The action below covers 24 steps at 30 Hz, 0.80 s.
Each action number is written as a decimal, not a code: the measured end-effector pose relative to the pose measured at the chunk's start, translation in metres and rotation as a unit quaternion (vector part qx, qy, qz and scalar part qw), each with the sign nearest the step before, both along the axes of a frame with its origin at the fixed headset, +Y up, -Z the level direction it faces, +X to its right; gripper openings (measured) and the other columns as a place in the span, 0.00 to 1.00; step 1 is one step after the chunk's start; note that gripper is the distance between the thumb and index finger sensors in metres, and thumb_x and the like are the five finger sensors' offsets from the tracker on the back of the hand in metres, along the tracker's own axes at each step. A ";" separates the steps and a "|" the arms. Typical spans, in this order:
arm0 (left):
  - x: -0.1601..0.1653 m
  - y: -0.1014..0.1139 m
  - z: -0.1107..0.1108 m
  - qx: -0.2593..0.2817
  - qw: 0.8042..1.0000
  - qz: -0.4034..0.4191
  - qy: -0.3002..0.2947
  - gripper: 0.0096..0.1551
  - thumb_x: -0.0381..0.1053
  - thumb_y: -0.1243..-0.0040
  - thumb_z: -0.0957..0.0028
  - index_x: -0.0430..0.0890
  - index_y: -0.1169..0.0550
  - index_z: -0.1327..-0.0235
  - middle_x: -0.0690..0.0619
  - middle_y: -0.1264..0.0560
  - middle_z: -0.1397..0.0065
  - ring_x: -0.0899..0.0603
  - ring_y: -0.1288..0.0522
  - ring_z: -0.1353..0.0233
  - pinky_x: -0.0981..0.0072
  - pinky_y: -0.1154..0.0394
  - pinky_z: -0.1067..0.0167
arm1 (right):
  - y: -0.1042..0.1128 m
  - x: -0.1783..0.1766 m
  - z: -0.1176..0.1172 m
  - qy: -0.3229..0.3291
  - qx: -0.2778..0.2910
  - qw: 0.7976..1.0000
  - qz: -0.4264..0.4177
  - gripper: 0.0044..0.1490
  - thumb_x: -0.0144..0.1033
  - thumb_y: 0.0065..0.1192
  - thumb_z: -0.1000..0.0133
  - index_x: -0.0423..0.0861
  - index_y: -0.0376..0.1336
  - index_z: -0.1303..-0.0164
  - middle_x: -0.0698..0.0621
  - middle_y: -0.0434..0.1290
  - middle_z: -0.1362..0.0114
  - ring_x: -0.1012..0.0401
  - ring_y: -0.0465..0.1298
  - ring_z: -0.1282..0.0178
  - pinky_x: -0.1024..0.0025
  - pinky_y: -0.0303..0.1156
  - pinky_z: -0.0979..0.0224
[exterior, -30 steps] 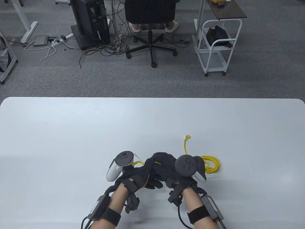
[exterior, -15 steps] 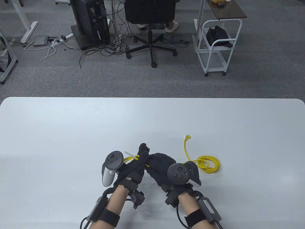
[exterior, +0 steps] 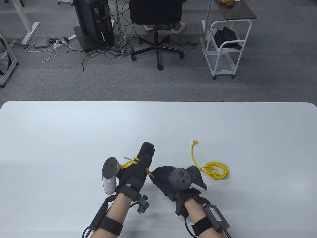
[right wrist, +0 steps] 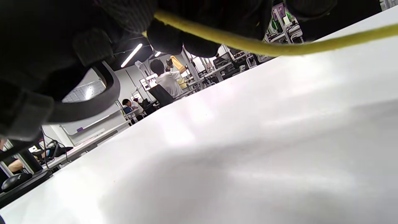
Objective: Coil the rope
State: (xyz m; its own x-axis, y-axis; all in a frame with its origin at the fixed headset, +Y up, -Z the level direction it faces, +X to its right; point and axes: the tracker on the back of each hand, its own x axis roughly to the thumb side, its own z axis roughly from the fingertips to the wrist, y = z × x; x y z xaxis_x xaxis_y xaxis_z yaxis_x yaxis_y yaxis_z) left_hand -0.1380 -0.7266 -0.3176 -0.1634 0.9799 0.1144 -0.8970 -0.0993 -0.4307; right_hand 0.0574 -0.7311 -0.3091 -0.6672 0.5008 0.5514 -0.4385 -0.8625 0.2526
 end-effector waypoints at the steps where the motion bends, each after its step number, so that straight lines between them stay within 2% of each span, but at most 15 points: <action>1: 0.002 0.000 0.000 -0.005 1.000 0.017 -0.008 0.34 0.63 0.61 0.34 0.57 0.42 0.14 0.49 0.44 0.09 0.40 0.40 0.13 0.55 0.43 0.20 | -0.001 0.000 0.000 0.000 -0.004 1.000 0.005 0.26 0.44 0.54 0.36 0.47 0.64 0.30 0.40 0.67 0.24 0.37 0.67 0.26 0.31 0.58 0.28; 8: 0.011 0.001 0.003 -0.012 0.996 0.069 -0.051 0.36 0.68 0.63 0.36 0.53 0.26 0.23 0.47 0.25 0.20 0.40 0.21 0.26 0.56 0.28 0.29 | -0.005 0.002 -0.003 -0.007 -0.021 0.999 0.031 0.26 0.44 0.54 0.36 0.47 0.64 0.30 0.40 0.67 0.24 0.37 0.66 0.26 0.30 0.57 0.28; 13: 0.017 0.001 0.004 -0.011 0.994 0.071 -0.080 0.40 0.69 0.68 0.37 0.50 0.20 0.30 0.43 0.18 0.28 0.38 0.16 0.35 0.54 0.24 0.36 | -0.008 0.010 -0.008 -0.029 -0.030 0.997 0.064 0.26 0.45 0.54 0.36 0.46 0.64 0.31 0.40 0.67 0.24 0.37 0.66 0.26 0.30 0.57 0.28; 18: 0.027 -0.003 0.005 -0.022 0.990 0.017 -0.135 0.44 0.69 0.70 0.37 0.48 0.17 0.34 0.42 0.15 0.33 0.37 0.14 0.39 0.52 0.22 0.41 | -0.005 0.024 -0.013 -0.066 -0.025 0.996 0.052 0.26 0.45 0.55 0.36 0.46 0.64 0.31 0.40 0.67 0.24 0.37 0.66 0.26 0.30 0.57 0.28; 22: 0.032 -0.008 0.004 -0.044 0.980 -0.050 -0.188 0.46 0.70 0.72 0.38 0.47 0.17 0.34 0.40 0.15 0.33 0.35 0.15 0.39 0.51 0.23 0.40 | -0.001 0.033 -0.015 -0.091 -0.013 0.995 0.037 0.26 0.46 0.56 0.37 0.46 0.64 0.31 0.40 0.67 0.24 0.37 0.66 0.26 0.30 0.57 0.28; 24: 0.032 -0.010 0.004 -0.053 0.977 -0.058 -0.196 0.46 0.71 0.73 0.38 0.47 0.17 0.34 0.40 0.15 0.33 0.35 0.15 0.39 0.51 0.23 0.40 | 0.001 0.037 -0.015 -0.102 -0.003 0.994 0.036 0.26 0.46 0.57 0.37 0.46 0.64 0.32 0.40 0.67 0.24 0.37 0.66 0.26 0.30 0.57 0.28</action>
